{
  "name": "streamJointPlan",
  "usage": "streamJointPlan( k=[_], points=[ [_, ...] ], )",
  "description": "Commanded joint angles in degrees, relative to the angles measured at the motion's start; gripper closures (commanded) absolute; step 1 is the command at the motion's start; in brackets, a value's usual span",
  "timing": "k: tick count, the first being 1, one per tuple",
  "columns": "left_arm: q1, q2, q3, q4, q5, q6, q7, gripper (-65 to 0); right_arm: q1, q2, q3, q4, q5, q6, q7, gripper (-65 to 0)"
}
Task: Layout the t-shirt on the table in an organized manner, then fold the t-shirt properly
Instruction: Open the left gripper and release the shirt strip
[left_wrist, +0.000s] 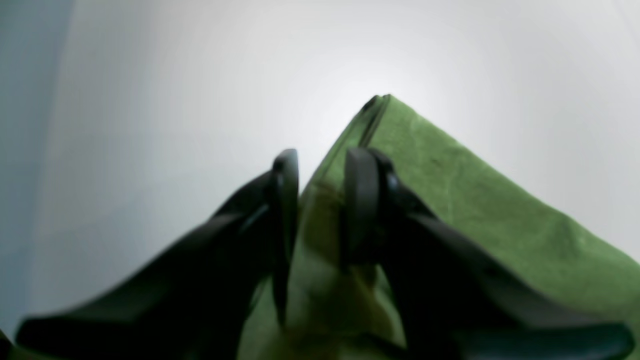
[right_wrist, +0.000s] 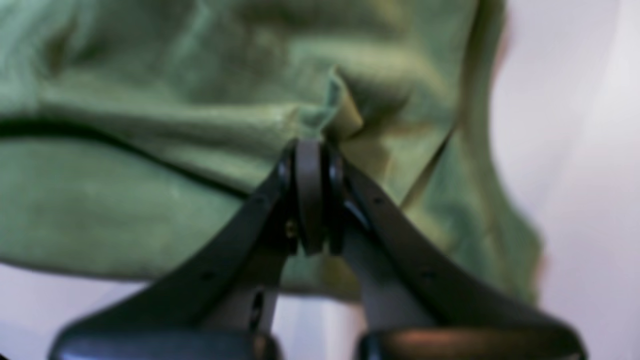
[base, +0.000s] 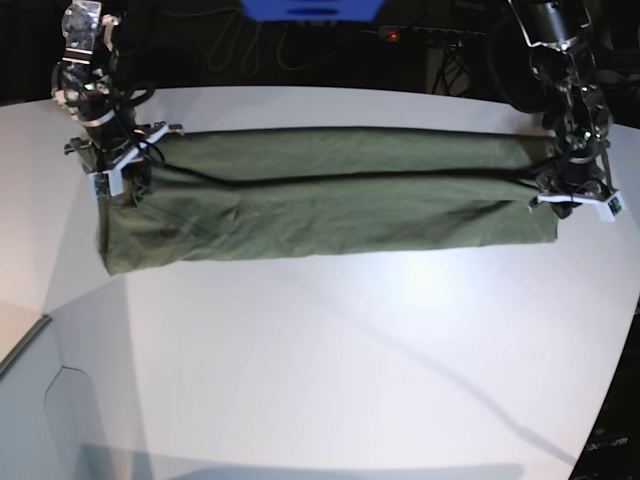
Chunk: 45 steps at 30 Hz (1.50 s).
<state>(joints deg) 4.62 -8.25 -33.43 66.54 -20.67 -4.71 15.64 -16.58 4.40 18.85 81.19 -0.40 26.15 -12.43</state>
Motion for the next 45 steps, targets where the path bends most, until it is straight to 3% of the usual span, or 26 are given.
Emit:
streamJointPlan(
  k=[1, 3, 7, 9, 25, 28, 30, 36, 42, 45],
  points=[
    [-0.45, -0.76, -0.2, 1.19, -0.13, -0.17, -1.27, -17.5, 0.27, 0.47, 0.27, 0.35, 0.45, -0.44, 1.66, 0.0],
    [-0.45, -0.76, -0.2, 1.19, -0.13, -0.17, -1.18, -23.5, 0.36, 0.47, 0.27, -0.09, 0.45, -0.44, 1.74, 0.0],
    [0.43, -0.76, -0.02, 1.19, -0.13, -0.17, -1.18, -44.7, 0.36, 0.47, 0.09, -0.18, 0.45, -0.44, 1.74, 0.0],
    [0.96, -0.67, 0.07, 1.63, -0.13, -0.17, -1.18, -49.8, 0.36, 0.47, 0.01, -0.18, 0.45, -0.44, 1.74, 0.0],
    [3.68, 0.38, 0.24, 1.46, -0.13, -0.17, -1.27, -49.9, 1.33, 0.3, 0.01, -0.18, 0.45, -0.44, 1.57, 0.0],
    [4.04, 0.38, 3.23, 1.54, -0.13, -0.17, -1.27, -49.8, 1.41, 0.3, 0.01, -0.18, 0.45, -0.44, 1.57, 0.0],
    [4.04, 0.38, 4.55, 1.54, -0.13, -0.17, -1.27, -47.7, 1.41, 0.3, 0.01, -0.18, 0.45, -0.44, 1.57, 0.0],
    [3.95, 0.38, 5.08, 1.37, -0.13, -0.17, -1.27, -27.4, 1.41, 0.39, 0.01, -0.18, 0.45, -0.44, 1.57, 0.0],
    [4.04, 0.38, 5.08, 2.07, -0.21, -0.17, -1.44, -13.8, 1.41, 0.47, 0.01, -0.18, 0.45, -0.44, 1.57, 0.0],
    [3.86, 0.38, 4.64, 4.27, -0.21, -0.17, -1.53, -2.2, 1.41, 0.47, 0.01, -0.18, 0.45, -0.44, 1.57, 0.0]
  ],
)
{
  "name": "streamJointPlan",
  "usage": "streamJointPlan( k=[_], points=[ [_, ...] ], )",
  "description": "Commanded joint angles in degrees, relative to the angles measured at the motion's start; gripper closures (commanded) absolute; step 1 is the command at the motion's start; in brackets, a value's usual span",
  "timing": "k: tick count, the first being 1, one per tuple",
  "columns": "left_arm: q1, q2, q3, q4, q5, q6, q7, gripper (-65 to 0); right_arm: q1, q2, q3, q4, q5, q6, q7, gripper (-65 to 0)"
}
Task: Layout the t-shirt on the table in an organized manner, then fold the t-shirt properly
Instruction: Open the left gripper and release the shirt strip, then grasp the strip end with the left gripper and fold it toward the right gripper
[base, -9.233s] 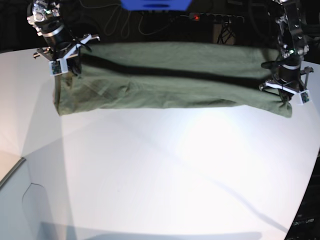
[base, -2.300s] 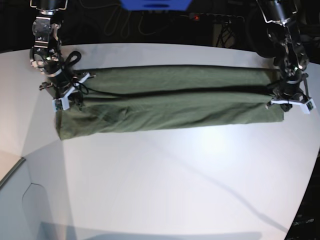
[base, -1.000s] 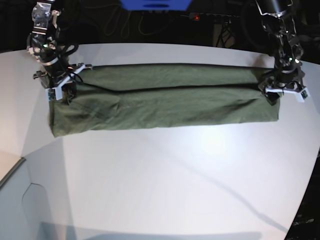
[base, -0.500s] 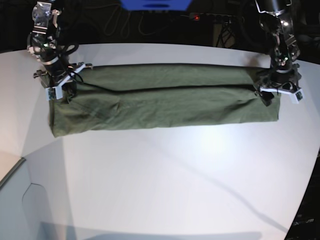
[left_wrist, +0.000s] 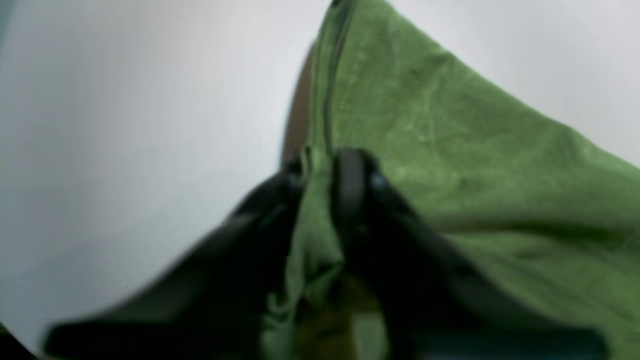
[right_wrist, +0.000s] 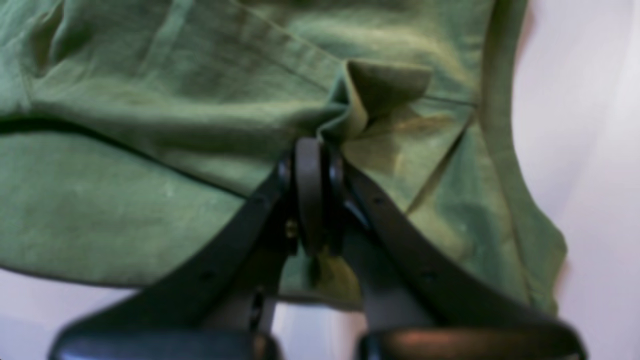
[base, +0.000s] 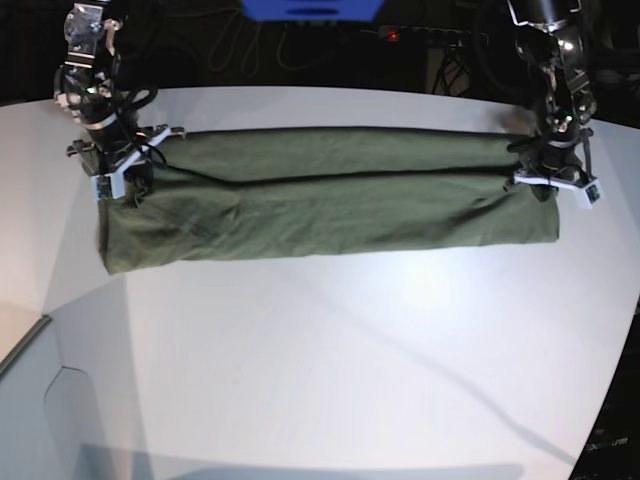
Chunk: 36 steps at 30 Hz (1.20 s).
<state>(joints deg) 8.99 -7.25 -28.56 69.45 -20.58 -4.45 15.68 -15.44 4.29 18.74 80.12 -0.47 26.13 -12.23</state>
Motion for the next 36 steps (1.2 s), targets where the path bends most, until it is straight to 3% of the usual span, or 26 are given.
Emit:
streamJointPlan(
  k=[1, 4, 11, 16, 21, 25, 29, 36],
  points=[
    [-0.42, -0.62, -0.24, 3.03, -0.3, -0.34, -1.4, 0.0, 0.28, 0.58, 0.11, 0.89, 0.51, -0.42, 1.37, 0.0],
    [-0.33, -0.53, -0.24, 7.87, -0.3, -0.17, -1.4, -0.5, 0.28, 0.5, 0.11, 0.89, 0.51, -0.42, 1.37, 0.0],
    [2.3, 4.65, 0.47, 21.06, 0.4, 0.01, -1.31, -0.1, 0.28, 0.41, 0.11, 0.89, 0.51, -0.42, 1.37, 0.0],
    [4.06, 8.08, 8.82, 24.84, 6.29, 0.1, -1.66, -0.1, 0.28, 0.41, 0.11, 0.89, 0.51, -0.42, 1.37, 0.0],
    [3.88, 13.09, 18.93, 21.76, 14.73, 0.18, -1.84, -0.1, 0.28, 0.32, 0.11, 0.89, 0.51, -0.42, 1.37, 0.0],
    [2.83, 16.25, 26.75, 16.75, 20.8, 0.27, -5.18, -0.1, 0.28, 0.32, 0.11, 0.89, 0.51, -0.42, 1.37, 0.0],
    [2.74, 16.25, 33.17, 11.82, 24.4, 0.27, -8.69, -0.1, 0.19, 0.32, 0.11, 0.89, 0.51, -0.42, 1.37, 0.0],
    [0.72, 16.25, 39.94, 5.58, 24.4, 0.27, -9.48, -0.1, 0.19, 0.41, 0.11, 0.89, 0.51, -0.42, 1.37, 0.0]
  ],
)
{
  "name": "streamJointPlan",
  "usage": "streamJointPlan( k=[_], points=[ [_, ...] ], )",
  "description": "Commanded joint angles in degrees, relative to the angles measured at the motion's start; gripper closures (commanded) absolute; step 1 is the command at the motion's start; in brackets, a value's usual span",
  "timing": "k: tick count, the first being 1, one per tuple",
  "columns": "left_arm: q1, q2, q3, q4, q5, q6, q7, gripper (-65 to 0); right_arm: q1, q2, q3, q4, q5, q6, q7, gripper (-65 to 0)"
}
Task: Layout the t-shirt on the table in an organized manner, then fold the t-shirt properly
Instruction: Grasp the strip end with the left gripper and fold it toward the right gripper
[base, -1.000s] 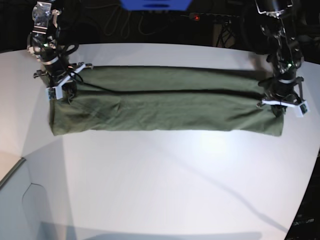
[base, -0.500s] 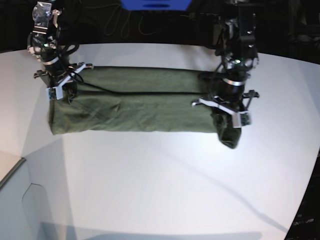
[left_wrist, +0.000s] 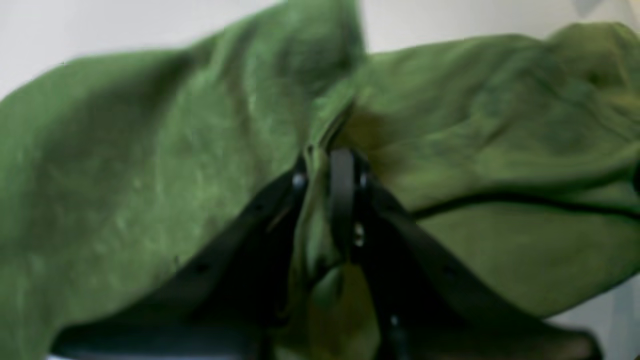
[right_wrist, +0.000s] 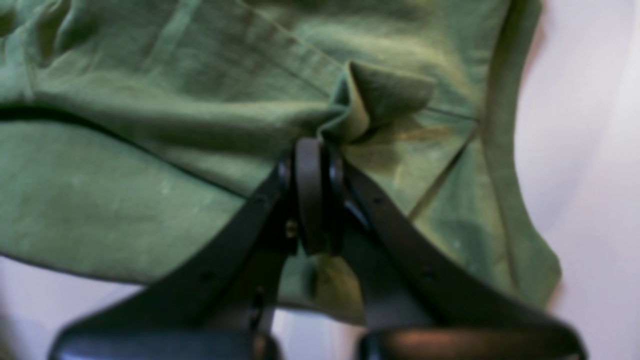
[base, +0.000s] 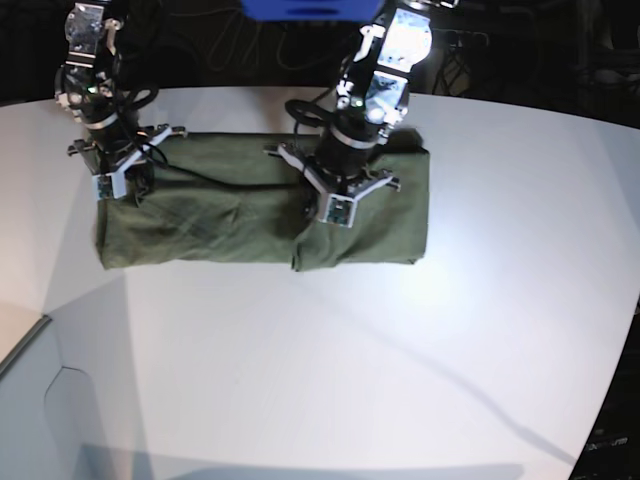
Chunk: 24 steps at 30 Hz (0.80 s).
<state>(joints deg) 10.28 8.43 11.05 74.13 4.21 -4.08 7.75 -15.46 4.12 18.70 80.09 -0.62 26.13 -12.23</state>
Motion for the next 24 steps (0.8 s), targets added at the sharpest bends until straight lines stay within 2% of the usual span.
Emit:
streamJointPlan(
  k=[1, 10, 24],
  points=[
    [-0.66, 0.57, 1.13, 0.2, -0.38, -0.1, -1.55, -0.1, 0.21, 0.58, 0.16, 0.92, 0.67, -0.42, 1.37, 0.0],
    [-4.26, 0.57, 7.02, -4.55, -0.47, -0.01, -1.55, -0.1, 0.21, 0.58, 0.16, 0.92, 0.67, -0.42, 1.37, 0.0],
    [-5.4, 0.57, 7.28, -5.51, -0.47, -0.28, -1.37, -0.4, 0.21, 0.5, 0.07, 0.92, 0.67, -0.42, 1.37, 0.0]
  ],
)
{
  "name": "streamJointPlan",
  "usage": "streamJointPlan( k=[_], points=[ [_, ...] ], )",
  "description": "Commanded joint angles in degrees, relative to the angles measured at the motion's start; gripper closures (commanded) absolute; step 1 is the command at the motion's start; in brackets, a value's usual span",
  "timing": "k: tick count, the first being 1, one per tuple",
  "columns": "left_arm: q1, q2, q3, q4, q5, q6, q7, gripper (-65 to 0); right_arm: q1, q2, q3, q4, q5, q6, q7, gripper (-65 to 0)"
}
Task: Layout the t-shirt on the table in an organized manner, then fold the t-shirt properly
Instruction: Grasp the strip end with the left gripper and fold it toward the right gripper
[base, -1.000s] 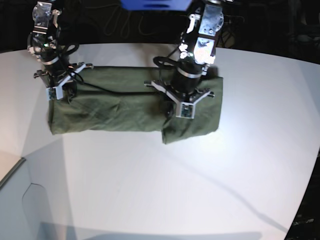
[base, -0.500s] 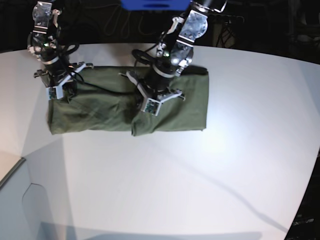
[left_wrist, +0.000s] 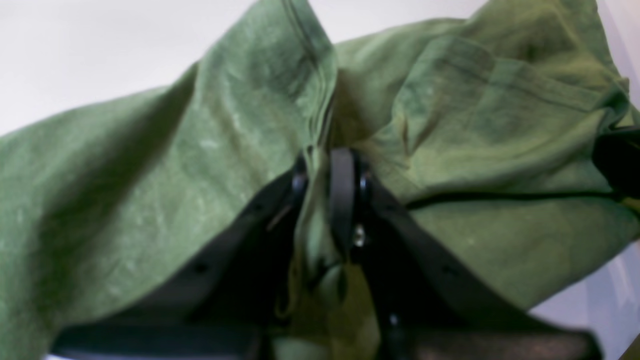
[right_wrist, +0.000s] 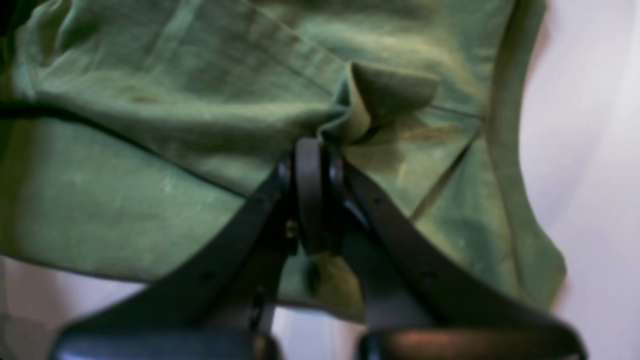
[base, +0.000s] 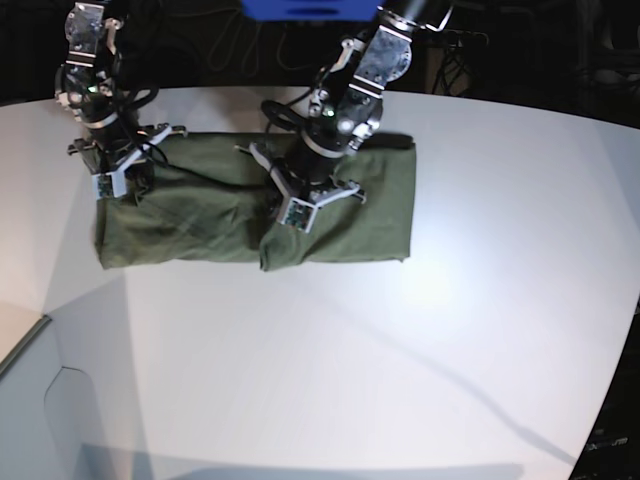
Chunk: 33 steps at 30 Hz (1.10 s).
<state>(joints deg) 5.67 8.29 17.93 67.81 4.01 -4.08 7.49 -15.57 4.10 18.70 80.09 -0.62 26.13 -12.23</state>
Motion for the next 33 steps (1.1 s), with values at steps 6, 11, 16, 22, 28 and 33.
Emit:
streamJointPlan(
  k=[6, 11, 16, 22, 28, 33],
  points=[
    [-0.79, 0.71, 5.58, 1.51, -0.36, -0.28, -1.11, -25.5, 0.41, 0.52, 0.07, 0.92, 0.67, -0.42, 1.37, 0.0],
    [-0.7, 0.71, 6.73, 4.85, -0.36, -0.63, -1.38, -39.2, 0.41, 0.52, 0.07, 0.92, 0.67, -0.42, 1.37, 0.0],
    [0.35, -1.92, 6.2, 13.9, -0.36, -0.28, -1.29, -38.9, 0.5, 0.52, 0.07, 0.92, 0.67, -0.42, 1.28, 0.0],
    [3.51, -6.76, -0.75, 19.09, -0.45, -0.63, -1.29, -38.9, 1.9, 0.52, 0.42, 1.36, 0.67, -0.42, 0.05, -0.6],
    [5.27, -11.15, -6.11, 18.74, -9.77, -0.63, -1.11, -38.8, 3.4, 0.78, 0.6, 5.31, 0.67, -0.42, -5.66, -18.5],
    [5.27, -14.58, -5.23, 18.39, -19.7, -0.63, -1.02, -38.8, 3.31, -0.54, 3.59, 8.65, 0.67, -0.42, -6.01, -29.8]
  ],
)
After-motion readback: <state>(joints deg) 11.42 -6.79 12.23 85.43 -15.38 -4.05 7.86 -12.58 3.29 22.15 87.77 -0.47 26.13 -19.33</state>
